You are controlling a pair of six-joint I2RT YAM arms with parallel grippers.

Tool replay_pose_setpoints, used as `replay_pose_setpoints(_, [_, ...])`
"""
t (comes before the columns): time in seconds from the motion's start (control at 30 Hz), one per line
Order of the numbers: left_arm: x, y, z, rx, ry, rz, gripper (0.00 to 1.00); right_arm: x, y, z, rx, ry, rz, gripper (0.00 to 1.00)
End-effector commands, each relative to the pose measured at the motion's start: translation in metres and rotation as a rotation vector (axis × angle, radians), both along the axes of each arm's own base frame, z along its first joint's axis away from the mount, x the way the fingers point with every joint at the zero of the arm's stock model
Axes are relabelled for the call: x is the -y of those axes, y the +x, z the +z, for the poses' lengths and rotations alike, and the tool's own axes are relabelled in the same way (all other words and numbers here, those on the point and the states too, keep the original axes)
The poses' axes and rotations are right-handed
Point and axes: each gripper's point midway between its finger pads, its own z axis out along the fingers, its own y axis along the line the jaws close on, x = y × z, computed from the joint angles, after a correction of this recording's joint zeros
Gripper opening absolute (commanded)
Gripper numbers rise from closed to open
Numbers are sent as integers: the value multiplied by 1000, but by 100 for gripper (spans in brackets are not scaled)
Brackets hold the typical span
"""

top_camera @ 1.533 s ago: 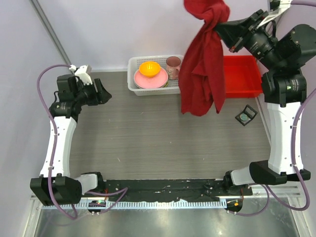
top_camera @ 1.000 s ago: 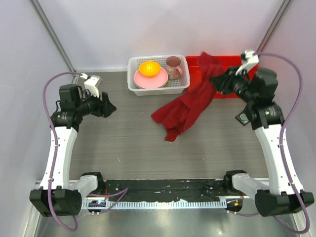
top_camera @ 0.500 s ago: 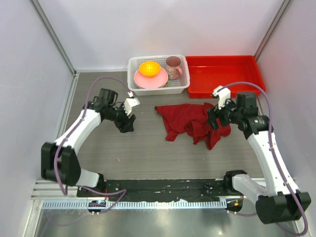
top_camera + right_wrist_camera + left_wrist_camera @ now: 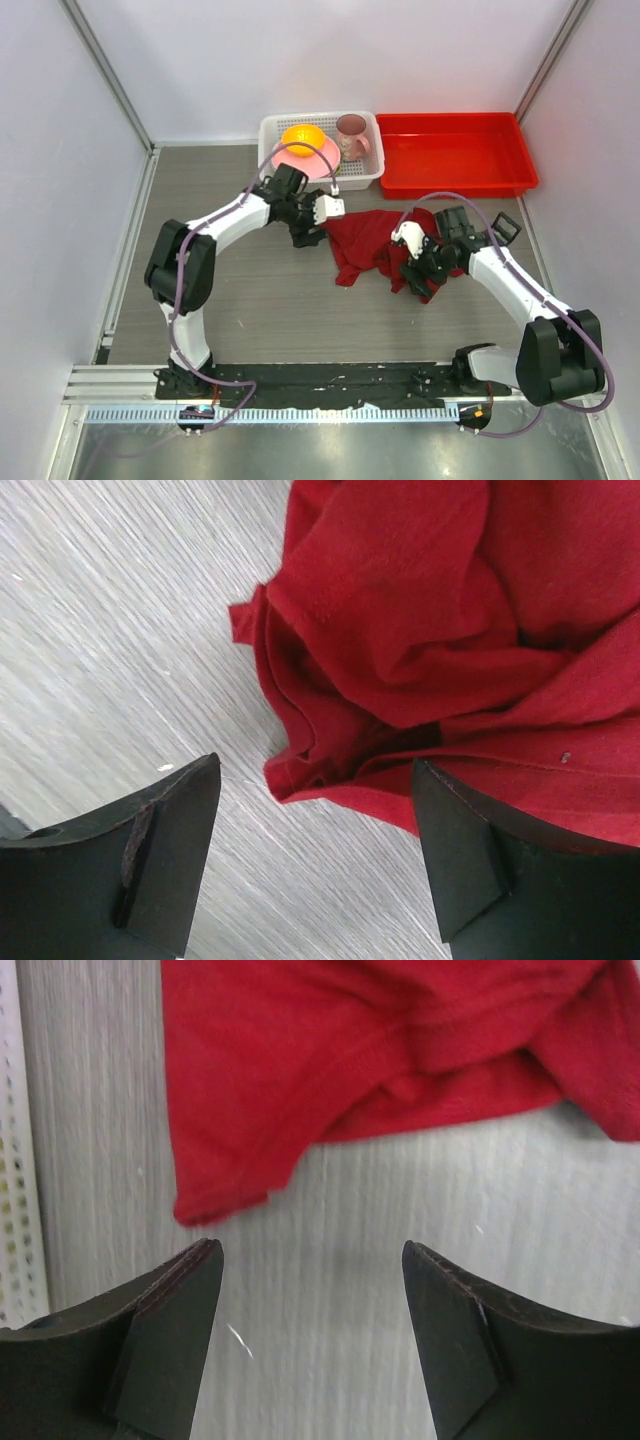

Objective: Pin the brooch onto the clothing

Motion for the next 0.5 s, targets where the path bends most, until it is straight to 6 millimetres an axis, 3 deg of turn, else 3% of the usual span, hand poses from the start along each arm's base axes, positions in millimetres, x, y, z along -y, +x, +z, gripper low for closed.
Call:
replay_pose_setpoints(0.0, [32, 46, 9, 224, -20, -44, 77, 23, 10, -20, 72, -144, 44, 79])
replay_pose_setpoints(0.13, [44, 50, -19, 255, 48, -102, 74, 51, 7, -37, 43, -223, -8, 65])
replay_pose_setpoints(0.2, [50, 44, -32, 272, 81, -160, 60, 57, 11, -32, 49, -213, -45, 56])
replay_pose_setpoints(0.27, [48, 37, -41, 265, 108, -174, 40, 61, 17, -21, 72, -215, -69, 42])
replay_pose_setpoints(0.3, [48, 32, -39, 267, 114, -178, 33, 62, 19, -17, 81, -217, -74, 27])
replay_pose_setpoints(0.33, [44, 31, -38, 265, 122, -172, 25, 65, 19, -15, 83, -222, -82, 22])
replay_pose_setpoints(0.37, [35, 24, -42, 249, 148, -156, 10, 66, 20, -10, 92, -226, -86, 19])
replay_pose_setpoints(0.43, [23, 19, -18, 264, 137, -89, 0, 68, 21, -3, 106, -228, -92, 11])
replay_pose_setpoints(0.47, [13, 4, -21, 218, 142, -84, 0, 67, 22, 3, 121, -221, -98, 11])
